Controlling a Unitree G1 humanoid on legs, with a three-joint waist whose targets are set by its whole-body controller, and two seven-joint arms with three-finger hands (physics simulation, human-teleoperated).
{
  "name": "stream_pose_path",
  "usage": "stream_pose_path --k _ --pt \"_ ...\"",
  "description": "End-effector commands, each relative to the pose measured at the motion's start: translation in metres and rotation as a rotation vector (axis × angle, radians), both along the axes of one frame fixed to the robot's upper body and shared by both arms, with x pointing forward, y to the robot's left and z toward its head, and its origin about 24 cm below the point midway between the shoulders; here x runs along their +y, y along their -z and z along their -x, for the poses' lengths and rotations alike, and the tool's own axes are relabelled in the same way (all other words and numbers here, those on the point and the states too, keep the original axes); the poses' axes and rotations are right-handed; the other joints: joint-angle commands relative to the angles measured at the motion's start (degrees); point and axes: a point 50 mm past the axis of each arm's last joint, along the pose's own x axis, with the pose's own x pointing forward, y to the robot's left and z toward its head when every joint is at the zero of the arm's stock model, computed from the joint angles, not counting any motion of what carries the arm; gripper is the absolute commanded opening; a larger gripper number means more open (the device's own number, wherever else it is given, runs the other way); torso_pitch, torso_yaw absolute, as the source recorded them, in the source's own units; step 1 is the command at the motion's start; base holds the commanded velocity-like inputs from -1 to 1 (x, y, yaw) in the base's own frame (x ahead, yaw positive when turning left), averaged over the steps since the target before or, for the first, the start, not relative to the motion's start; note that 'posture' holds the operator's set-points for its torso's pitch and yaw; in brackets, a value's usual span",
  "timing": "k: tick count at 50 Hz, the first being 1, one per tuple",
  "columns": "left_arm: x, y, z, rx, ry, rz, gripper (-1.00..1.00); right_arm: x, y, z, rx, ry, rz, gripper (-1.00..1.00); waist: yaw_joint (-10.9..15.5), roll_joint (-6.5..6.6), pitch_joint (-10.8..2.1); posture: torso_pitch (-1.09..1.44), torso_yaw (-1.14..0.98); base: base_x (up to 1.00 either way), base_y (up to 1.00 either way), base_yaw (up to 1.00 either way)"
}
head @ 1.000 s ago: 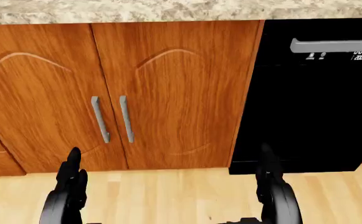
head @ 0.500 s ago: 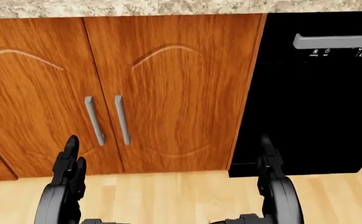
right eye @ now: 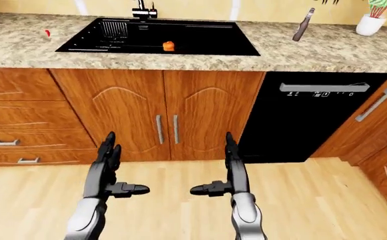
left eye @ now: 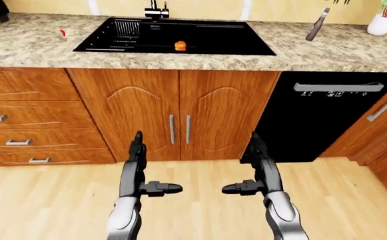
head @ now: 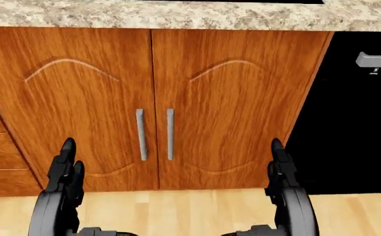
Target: Turn the sink spout to the right.
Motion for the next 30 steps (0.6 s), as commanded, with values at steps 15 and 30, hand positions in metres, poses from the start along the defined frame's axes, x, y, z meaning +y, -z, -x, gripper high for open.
stream_pose_path --k 15,30 --pt "-0.0022 -0.0179 -0.0011 -0.084 0.014 0.004 1.0 -0.0002 -0.0157 -0.0019 -0.077 -0.002 0.017 1.0 1.2 -1.56 -0.38 0.0 0.0 0.0 0.0 0.0" --pt "-0.0018 -0.0192 -0.0007 -0.087 0.013 0.006 1.0 -0.0001 -0.0151 -0.0022 -0.071 0.0 0.033 1.0 -1.35 -6.14 0.51 0.0 0.0 0.0 0.65 0.0"
